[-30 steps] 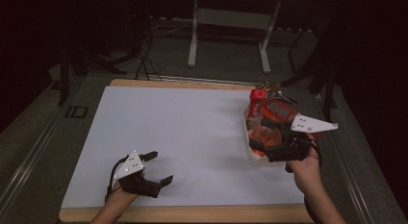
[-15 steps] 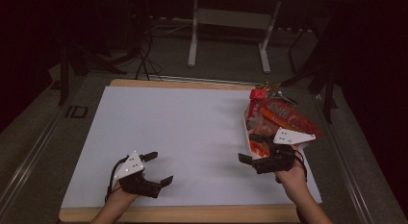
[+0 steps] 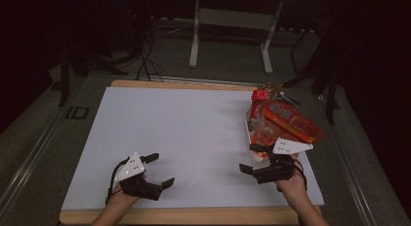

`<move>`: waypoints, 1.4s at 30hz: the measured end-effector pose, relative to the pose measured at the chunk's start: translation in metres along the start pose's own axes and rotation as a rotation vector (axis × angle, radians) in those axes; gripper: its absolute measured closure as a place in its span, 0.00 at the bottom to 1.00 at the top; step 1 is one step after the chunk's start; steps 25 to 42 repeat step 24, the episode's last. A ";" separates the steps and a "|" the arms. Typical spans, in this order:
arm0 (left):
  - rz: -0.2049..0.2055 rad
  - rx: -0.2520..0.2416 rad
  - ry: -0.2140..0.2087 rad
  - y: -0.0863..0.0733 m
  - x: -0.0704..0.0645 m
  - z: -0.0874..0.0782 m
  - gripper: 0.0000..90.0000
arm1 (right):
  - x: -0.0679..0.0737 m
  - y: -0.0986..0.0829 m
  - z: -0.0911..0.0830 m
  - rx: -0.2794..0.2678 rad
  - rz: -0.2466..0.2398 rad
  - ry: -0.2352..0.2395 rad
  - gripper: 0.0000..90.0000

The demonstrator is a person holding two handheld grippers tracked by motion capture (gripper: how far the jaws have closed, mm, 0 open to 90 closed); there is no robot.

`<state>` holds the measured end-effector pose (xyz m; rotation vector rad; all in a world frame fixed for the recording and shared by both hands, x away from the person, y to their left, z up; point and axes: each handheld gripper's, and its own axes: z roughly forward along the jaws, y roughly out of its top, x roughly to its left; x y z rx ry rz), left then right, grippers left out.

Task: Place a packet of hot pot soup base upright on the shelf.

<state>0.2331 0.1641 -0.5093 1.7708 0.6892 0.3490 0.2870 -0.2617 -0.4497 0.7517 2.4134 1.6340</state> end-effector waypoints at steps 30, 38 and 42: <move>0.019 0.009 -0.011 -0.002 -0.003 0.003 0.02 | 0.000 -0.013 0.005 0.072 -0.042 0.006 0.13; 0.019 0.009 -0.011 -0.002 -0.003 0.003 0.02 | 0.000 -0.013 0.005 0.072 -0.042 0.006 0.13; 0.019 0.009 -0.011 -0.002 -0.003 0.003 0.02 | 0.000 -0.013 0.005 0.072 -0.042 0.006 0.13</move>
